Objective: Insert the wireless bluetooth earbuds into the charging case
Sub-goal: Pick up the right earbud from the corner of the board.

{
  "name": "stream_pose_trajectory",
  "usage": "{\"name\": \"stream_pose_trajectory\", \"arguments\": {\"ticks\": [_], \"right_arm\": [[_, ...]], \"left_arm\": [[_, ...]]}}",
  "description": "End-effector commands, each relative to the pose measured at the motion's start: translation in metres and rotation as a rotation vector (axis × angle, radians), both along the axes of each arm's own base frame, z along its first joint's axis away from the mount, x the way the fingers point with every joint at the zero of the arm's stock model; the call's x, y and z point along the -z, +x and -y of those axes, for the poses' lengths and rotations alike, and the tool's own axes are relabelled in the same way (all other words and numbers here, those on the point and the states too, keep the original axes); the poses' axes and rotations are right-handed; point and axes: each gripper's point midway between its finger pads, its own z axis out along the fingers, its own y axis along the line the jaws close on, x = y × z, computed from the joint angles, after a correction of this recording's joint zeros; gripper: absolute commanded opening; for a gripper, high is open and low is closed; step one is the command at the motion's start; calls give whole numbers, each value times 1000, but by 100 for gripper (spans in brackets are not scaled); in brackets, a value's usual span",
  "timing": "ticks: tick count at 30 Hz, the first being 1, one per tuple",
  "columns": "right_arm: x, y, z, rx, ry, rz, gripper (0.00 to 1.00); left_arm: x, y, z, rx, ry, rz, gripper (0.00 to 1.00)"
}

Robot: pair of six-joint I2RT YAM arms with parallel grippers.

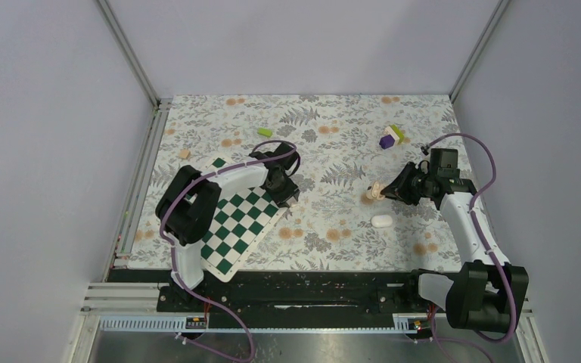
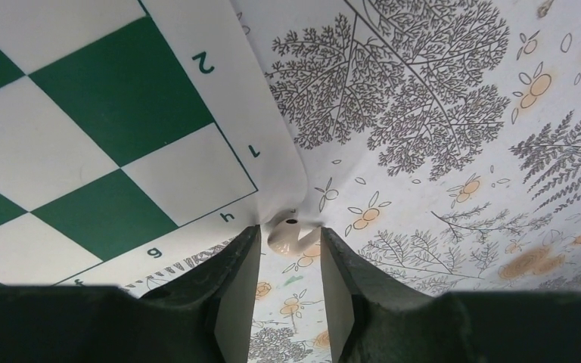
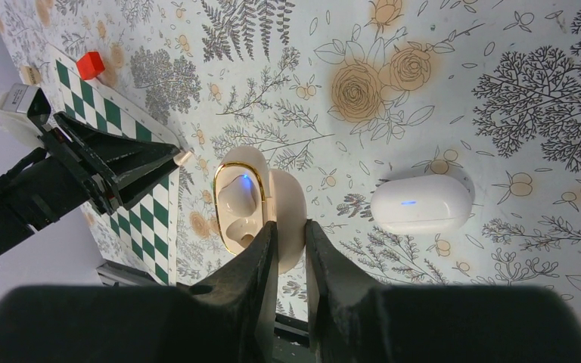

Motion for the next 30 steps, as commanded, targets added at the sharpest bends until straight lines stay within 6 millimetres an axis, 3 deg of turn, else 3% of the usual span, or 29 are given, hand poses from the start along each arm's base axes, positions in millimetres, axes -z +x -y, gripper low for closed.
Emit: {"name": "stream_pose_trajectory", "arguments": {"ticks": [1, 10, 20, 26, 30], "right_arm": [[-11, 5, -6, -22, 24, 52, 0], [-9, 2, -6, -21, 18, 47, 0], [-11, 2, -6, -16, 19, 51, 0], [-10, 0, -6, -16, 20, 48, 0], [-12, 0, -8, -18, 26, 50, 0]], "left_arm": [[-2, -8, -5, -65, 11, -27, 35], [4, -3, 1, -59, 6, -41, 30], [6, -3, 3, -49, 3, -42, 6], [-21, 6, 9, 12, -26, 34, 2], [-46, 12, 26, 179, -64, 108, 0]]}}
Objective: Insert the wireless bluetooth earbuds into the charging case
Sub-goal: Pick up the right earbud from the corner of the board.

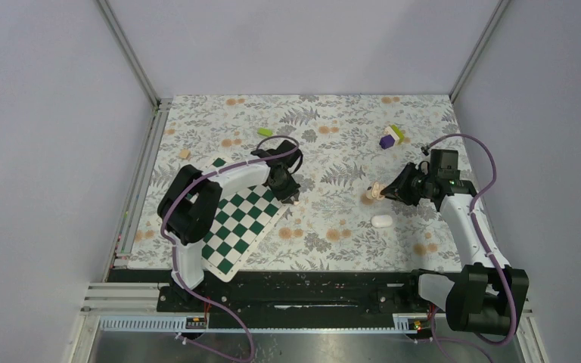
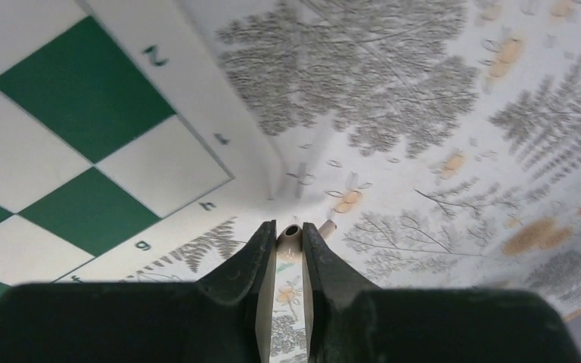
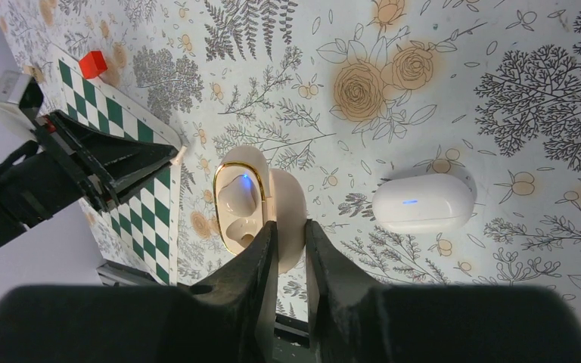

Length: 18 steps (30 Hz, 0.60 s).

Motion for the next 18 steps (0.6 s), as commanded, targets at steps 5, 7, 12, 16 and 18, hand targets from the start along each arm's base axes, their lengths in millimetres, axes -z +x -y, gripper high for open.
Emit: {"name": "stream_pose_trajectory", "arguments": {"ticks": [5, 7, 12, 16, 18], "right_arm": [[-4, 2, -19, -31, 10, 34, 0], [2, 1, -35, -68, 4, 21, 0], [8, 3, -83, -175, -16, 3, 0], [10, 7, -111, -239, -26, -10, 0], [11, 9, -122, -260, -27, -14, 0]], "left_arm": [[-78, 16, 25, 314, -84, 234, 0], [-93, 16, 24, 396, -75, 280, 0], [-118, 6, 24, 566, -77, 340, 0], [-131, -2, 28, 668, -87, 396, 0], [-134, -3, 29, 707, -81, 414, 0]]}}
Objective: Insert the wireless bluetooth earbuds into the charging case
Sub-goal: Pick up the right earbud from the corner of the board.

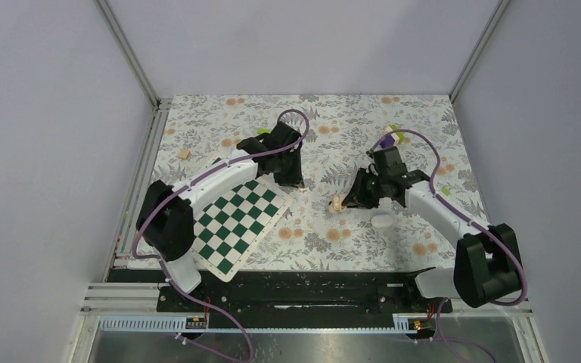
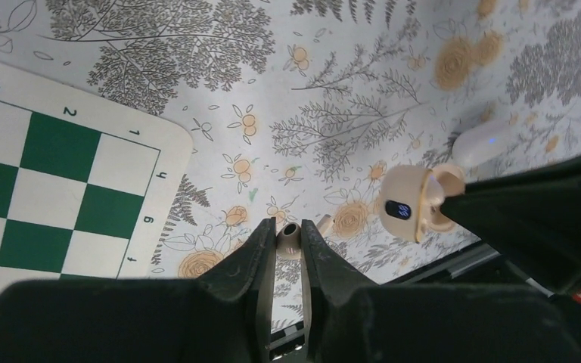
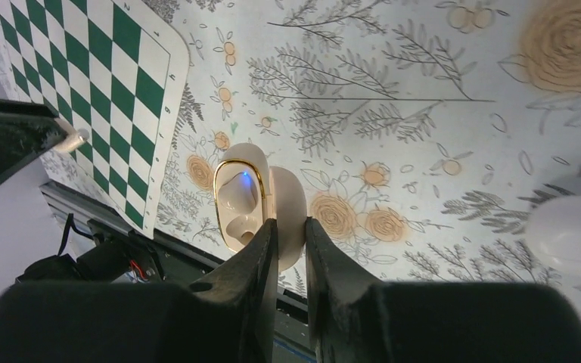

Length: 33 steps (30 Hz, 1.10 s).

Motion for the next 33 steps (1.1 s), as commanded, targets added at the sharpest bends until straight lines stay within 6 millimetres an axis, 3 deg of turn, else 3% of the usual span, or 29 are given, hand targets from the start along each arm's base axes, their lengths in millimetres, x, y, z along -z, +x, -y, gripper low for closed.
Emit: {"name": "stream_pose_trajectory", "arguments": {"ticks": [1, 4, 8, 12, 17, 21, 25, 33], "right_arm": [[-19, 27, -25, -6, 13, 81, 0], [-16, 30, -32, -16, 12, 73, 0], [-8, 32, -27, -13, -32, 66, 0], [1, 27, -6, 7, -134, 76, 0], [14, 11, 12, 20, -204, 68, 0], [20, 1, 28, 36, -270, 69, 0], [23, -2, 31, 37, -276, 64, 0], [21, -3, 31, 35, -273, 72, 0]], "left_arm": [[-31, -4, 7, 159, -15, 110, 0], [-27, -4, 4, 196, 31, 134, 0], [4, -3, 0, 230, 171, 113, 0], [23, 7, 2, 200, 326, 220, 0], [48, 25, 18, 240, 343, 259, 0], [59, 28, 29, 311, 322, 272, 0], [73, 30, 36, 380, 335, 262, 19], [80, 31, 42, 371, 328, 226, 43]]}}
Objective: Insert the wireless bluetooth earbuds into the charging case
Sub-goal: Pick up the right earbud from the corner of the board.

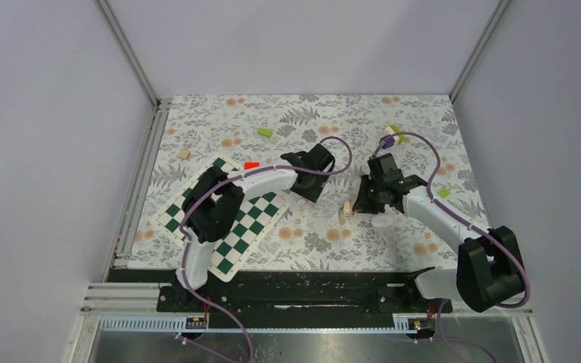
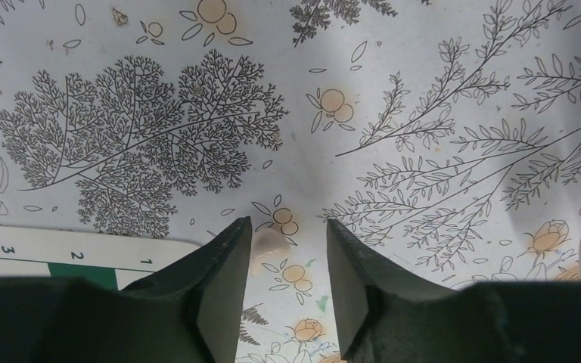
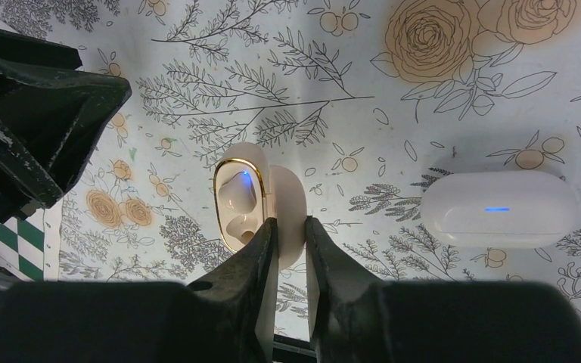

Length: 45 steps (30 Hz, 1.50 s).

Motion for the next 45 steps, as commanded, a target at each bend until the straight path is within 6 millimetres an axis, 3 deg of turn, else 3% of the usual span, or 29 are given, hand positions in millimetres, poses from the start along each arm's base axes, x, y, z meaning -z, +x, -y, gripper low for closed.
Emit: {"name": "stream_pose_trajectory", "arguments": {"ticks": [1, 7, 11, 15, 21, 35, 45], "right_arm": [[-7, 0, 5, -5, -18, 35, 0], [-8, 0, 4, -9, -15, 40, 0], [-11, 1, 2, -11, -5, 46, 0], [-14, 0, 3, -10, -4, 53, 0], [-14, 1, 1, -14, 4, 46, 0], [-17, 2, -1, -11, 15, 48, 0], [-18, 2, -2, -13, 19, 48, 0]], "left_arm": [[-18, 13, 13, -22, -51, 40, 43], [-45, 20, -6, -287, -104, 98, 45], [-56, 18, -1, -283, -160, 77, 55], [-45, 6, 3, -123, -124, 2, 54], [-24, -15, -6, 118, -15, -84, 47], [-5, 1, -5, 119, 54, -71, 45], [6, 3, -11, 120, 99, -97, 36]]}}
